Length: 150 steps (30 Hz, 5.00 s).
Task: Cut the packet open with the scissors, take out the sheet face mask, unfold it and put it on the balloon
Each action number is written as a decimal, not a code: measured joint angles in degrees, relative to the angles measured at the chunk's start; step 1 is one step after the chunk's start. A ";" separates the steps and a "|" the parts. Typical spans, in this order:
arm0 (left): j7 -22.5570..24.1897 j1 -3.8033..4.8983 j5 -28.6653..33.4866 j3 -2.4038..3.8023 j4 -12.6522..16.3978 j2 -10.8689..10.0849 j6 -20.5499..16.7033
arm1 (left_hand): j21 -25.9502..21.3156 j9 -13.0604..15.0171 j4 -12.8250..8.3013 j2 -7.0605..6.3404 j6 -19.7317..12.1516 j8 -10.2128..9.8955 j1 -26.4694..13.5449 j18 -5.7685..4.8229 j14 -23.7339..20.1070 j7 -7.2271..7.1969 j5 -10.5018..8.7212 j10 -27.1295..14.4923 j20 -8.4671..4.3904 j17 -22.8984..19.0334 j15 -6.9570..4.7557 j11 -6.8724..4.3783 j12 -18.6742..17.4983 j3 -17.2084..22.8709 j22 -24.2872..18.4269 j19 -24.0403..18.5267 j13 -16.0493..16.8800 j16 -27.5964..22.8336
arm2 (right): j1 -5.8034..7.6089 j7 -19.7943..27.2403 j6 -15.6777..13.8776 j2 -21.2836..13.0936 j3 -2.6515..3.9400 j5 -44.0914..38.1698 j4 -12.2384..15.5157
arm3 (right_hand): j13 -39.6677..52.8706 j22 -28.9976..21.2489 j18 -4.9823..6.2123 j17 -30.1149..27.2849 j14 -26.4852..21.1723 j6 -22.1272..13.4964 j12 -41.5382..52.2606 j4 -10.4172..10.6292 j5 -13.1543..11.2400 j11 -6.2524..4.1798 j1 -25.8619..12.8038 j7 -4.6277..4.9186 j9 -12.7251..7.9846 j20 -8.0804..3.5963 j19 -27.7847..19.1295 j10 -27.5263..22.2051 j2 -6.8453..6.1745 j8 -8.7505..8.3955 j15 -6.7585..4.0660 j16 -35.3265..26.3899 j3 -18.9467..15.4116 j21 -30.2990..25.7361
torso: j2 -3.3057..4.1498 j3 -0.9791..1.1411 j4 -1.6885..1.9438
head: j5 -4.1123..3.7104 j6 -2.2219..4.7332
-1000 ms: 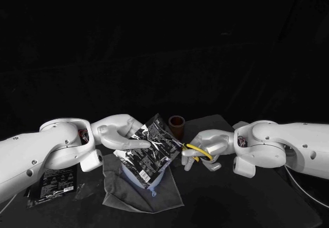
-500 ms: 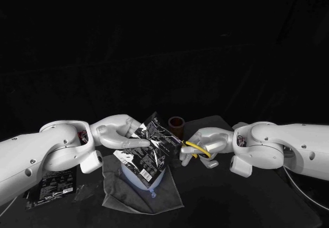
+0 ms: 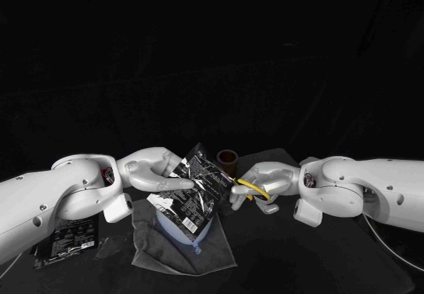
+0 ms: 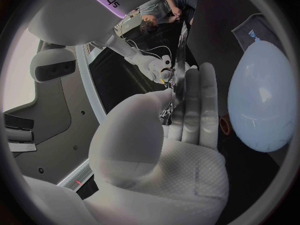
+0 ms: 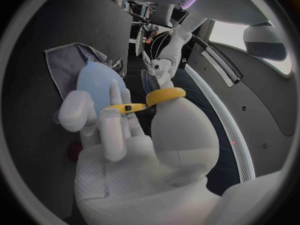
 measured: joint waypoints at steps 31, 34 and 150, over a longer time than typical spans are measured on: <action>-0.18 0.00 -2.06 0.01 0.13 -0.01 0.61 | 0.00 0.00 0.00 0.00 -0.32 0.13 0.00 0.06 0.23 -0.09 -0.01 -0.05 0.01 0.15 -0.02 0.05 -0.13 0.00 0.03 0.01 0.07 -0.01 | -0.01 0.12 0.08 0.51 0.10 0.38 -0.75 | -0.33 -0.01 0.24 -0.14 0.02 0.04 0.00 -0.01 0.00 0.25 0.23 -0.06 -0.19 0.00 0.00 -0.16 0.22 0.00 0.02 -0.01 0.00 -0.22 | 0.01 -0.01 0.02 | -0.10 -0.18; -0.22 0.00 -2.14 0.01 0.15 -0.01 0.74 | -0.01 0.00 0.00 0.00 -0.21 0.13 0.00 0.08 0.24 -0.04 -0.01 0.03 0.01 0.15 0.00 -0.03 -0.15 -0.01 0.05 0.01 0.07 -0.01 | -0.01 0.13 0.04 0.68 0.11 0.38 -0.80 | -0.57 -0.01 0.24 -0.33 0.21 -0.01 0.00 0.06 0.00 0.26 0.23 0.00 -0.44 0.03 -0.04 -0.57 0.22 0.00 0.22 -0.01 -0.07 -0.48 | 0.01 -0.02 0.02 | -0.13 -0.18; -5.66 0.01 1.87 -0.15 -1.44 0.05 8.58 | 0.24 -0.01 -0.01 0.08 -0.12 -0.08 0.08 -0.02 0.22 0.15 -0.04 0.11 0.02 0.68 -0.03 -0.11 -0.12 -0.01 0.30 0.01 0.38 0.22 | 0.29 2.88 -3.75 1.50 0.92 1.85 -0.76 | -3.05 0.00 0.41 -2.87 0.14 -2.18 5.55 -0.29 0.00 0.45 6.65 1.20 -7.55 0.62 -0.55 2.16 5.71 -3.09 1.13 0.37 -8.26 1.19 | 0.03 -0.04 0.03 | 0.49 0.38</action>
